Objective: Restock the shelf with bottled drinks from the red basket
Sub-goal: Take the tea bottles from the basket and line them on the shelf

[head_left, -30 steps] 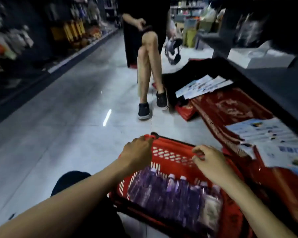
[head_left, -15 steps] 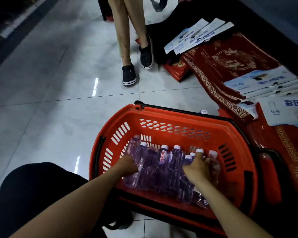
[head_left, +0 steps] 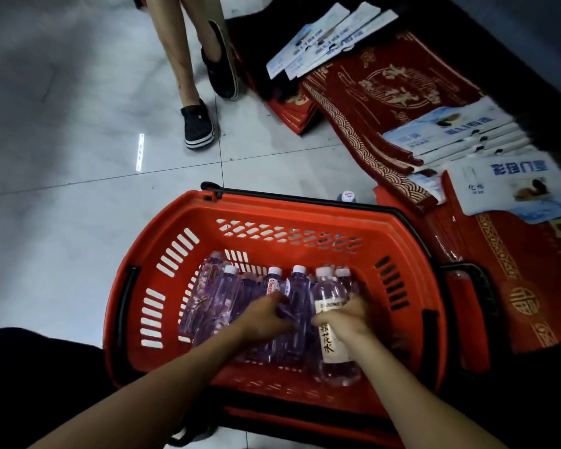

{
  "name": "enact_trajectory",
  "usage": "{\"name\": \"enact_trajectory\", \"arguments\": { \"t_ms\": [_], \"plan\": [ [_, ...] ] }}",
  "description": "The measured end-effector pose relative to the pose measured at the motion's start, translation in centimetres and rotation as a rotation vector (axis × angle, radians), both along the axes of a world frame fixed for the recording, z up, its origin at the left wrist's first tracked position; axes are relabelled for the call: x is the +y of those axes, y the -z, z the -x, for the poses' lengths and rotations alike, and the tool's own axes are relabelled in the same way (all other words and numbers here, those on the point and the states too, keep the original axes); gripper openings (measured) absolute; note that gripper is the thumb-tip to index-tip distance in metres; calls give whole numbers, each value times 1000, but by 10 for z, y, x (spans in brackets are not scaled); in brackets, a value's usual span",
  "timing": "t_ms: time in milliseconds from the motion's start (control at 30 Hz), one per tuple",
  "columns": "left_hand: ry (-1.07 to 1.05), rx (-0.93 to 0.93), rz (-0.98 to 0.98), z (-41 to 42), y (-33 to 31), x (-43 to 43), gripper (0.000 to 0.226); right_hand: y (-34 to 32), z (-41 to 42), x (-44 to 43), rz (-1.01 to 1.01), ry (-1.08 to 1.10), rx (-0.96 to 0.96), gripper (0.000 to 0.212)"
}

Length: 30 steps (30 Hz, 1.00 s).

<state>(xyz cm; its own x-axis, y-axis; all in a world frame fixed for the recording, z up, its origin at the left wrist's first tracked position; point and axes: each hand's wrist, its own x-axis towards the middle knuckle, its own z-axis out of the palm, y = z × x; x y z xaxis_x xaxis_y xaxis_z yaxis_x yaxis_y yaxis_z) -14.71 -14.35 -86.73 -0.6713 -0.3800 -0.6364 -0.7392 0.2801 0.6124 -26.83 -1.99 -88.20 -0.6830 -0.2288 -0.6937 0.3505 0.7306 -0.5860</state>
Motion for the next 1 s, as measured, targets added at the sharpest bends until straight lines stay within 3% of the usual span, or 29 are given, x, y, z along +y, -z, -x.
{"name": "enact_trajectory", "arguments": {
  "t_ms": [133, 267, 367, 500, 667, 767, 1000],
  "plan": [
    [-165, 170, -426, -2, -7, 12, 70, -35, -7, -29, 231, 32, -3, 67],
    [-314, 403, -602, -6, -31, -2, 82, -71, -4, -46, 522, 63, -48, 50],
    [-357, 474, -622, -6, -67, -9, 80, -107, 3, -44, 658, -47, -100, 42],
    [-311, 569, -566, -4, -123, -12, 88, -167, 7, -31, 751, -220, -61, 64],
    [-260, 698, -621, -3, -203, -3, 67, -242, 9, -10, 862, -300, 142, 56],
    [-210, 770, -596, 2, -244, 5, 52, -283, 10, 7, 900, -335, 249, 66],
    [61, 992, -430, 42, -355, 57, 55, -402, 17, 81, 912, -258, 621, 73]
  ]
}}
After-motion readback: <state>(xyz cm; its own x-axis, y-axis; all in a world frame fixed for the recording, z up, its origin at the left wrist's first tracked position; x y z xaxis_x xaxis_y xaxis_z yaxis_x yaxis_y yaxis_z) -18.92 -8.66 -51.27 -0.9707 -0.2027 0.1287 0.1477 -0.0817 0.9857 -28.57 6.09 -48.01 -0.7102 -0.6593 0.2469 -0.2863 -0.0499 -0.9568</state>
